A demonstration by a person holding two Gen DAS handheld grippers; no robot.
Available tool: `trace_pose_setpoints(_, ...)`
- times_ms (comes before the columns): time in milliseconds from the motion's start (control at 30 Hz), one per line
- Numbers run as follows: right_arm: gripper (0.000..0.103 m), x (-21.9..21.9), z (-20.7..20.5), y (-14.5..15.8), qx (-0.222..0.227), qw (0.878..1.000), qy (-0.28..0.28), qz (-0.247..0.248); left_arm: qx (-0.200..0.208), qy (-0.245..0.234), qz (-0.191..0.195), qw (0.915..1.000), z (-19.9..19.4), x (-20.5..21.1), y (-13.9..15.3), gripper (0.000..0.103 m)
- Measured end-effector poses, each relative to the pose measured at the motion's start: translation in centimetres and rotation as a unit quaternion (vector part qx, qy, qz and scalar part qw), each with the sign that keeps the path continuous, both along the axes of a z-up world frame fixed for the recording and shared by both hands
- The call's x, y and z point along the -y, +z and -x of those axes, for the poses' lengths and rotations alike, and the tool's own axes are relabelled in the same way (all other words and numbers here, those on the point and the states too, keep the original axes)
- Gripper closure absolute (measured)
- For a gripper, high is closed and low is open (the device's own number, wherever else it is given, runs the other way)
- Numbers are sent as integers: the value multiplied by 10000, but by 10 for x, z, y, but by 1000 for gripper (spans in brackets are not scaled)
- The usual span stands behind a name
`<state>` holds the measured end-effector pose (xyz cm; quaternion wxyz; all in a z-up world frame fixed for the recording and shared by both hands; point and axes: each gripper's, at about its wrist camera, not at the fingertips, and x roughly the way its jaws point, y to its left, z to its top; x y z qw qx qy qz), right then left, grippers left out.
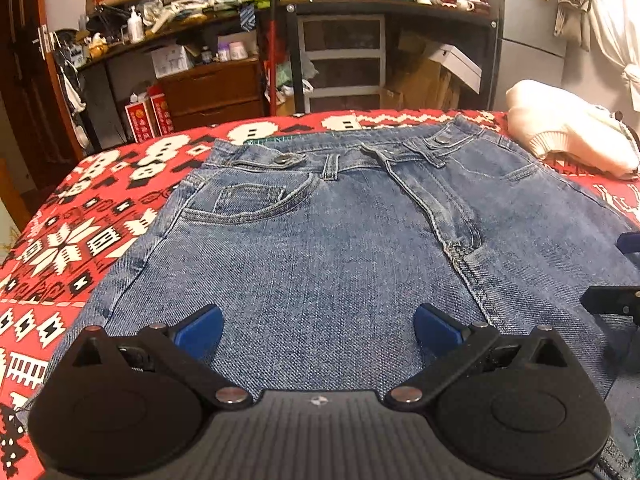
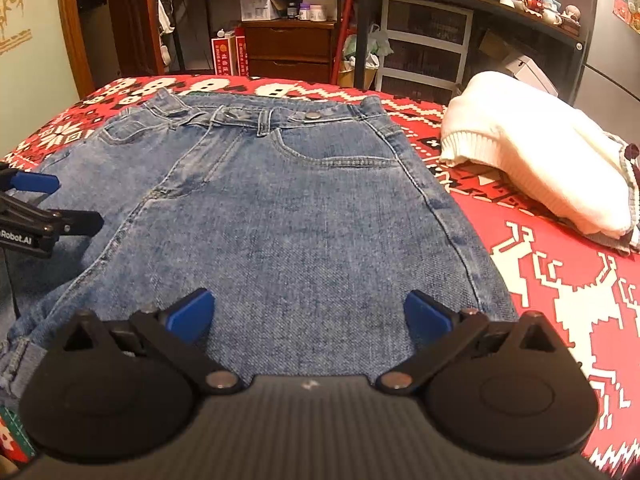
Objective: Fold clothes
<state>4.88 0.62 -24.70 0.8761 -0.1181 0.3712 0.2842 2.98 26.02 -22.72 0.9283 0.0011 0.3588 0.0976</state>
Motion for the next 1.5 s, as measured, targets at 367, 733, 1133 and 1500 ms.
trace_pose_setpoints(367, 0, 1, 2, 0, 47, 10000, -53, -54, 80, -57, 55, 9999, 1, -4, -1, 0)
trace_pose_setpoints(733, 0, 0, 2, -1, 56, 9999, -88, -72, 93, 59, 85, 9999, 0, -2, -1, 0)
trace_pose_setpoints(1133, 0, 0, 1, -1, 32, 9999, -91, -74, -118, 161, 143, 9997, -8, -3, 3, 0)
trace_pose_setpoints(1500, 11, -6, 0, 18, 138, 9993, 39, -348, 117, -140, -21, 9998, -8, 11, 25, 15)
